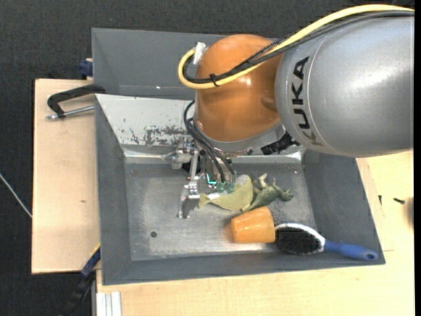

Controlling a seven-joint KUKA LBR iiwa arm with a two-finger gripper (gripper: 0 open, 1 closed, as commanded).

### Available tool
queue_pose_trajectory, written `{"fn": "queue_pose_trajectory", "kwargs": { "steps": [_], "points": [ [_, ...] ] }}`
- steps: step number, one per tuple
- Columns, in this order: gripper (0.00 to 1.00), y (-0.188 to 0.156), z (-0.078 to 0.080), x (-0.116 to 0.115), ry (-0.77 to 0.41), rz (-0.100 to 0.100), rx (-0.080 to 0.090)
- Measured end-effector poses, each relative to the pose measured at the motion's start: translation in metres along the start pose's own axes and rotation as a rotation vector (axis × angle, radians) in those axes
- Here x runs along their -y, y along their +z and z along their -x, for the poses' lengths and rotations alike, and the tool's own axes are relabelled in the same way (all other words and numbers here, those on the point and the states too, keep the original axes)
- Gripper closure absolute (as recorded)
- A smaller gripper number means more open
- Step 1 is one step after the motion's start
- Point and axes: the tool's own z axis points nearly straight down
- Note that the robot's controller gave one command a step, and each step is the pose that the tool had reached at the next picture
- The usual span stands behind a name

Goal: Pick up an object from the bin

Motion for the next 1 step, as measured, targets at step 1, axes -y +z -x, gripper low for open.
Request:
{"fn": "queue_pose_trajectory", "kwargs": {
  "steps": [1],
  "points": [
    [0.00, 0.1341, 0.0175, 0.0631, -0.082, -0.003, 0.000]
  ]
}}
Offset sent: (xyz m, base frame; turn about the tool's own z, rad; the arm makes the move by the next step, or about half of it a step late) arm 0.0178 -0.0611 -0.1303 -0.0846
